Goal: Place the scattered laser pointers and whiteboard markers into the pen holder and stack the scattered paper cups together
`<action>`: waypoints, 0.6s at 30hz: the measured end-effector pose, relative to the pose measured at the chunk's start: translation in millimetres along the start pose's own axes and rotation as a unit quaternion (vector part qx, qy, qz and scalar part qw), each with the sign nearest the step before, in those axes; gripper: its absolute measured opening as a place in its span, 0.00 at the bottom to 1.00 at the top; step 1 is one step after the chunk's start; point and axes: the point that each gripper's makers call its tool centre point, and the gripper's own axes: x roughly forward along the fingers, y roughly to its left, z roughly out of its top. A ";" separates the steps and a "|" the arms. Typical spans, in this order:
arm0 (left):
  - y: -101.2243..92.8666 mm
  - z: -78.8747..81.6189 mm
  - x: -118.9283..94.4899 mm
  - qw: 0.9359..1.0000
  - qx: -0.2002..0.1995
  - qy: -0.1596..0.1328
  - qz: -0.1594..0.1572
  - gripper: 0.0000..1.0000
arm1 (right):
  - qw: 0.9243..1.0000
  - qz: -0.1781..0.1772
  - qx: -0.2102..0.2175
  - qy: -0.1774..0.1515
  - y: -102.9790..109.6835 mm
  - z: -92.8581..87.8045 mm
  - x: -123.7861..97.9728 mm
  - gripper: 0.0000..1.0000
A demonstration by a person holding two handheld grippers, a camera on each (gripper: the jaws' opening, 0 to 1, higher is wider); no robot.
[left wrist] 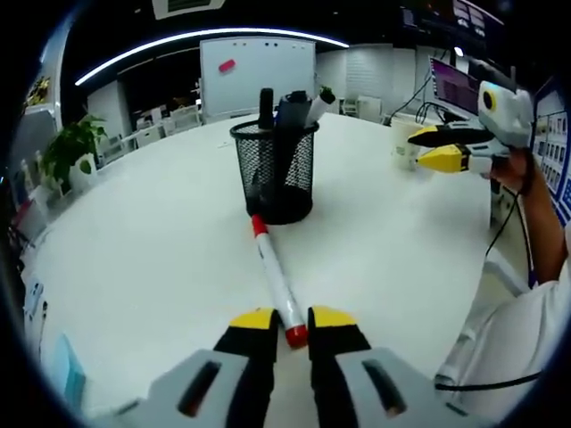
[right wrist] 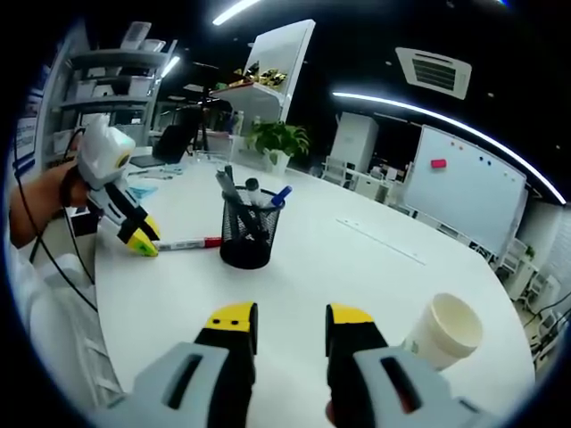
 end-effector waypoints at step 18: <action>24.8 9.3 -11.3 0.999 -0.004 -0.035 0.036 0.11 | 1.000 -0.002 0.001 0.000 0.6 -0.3 0.3 0.30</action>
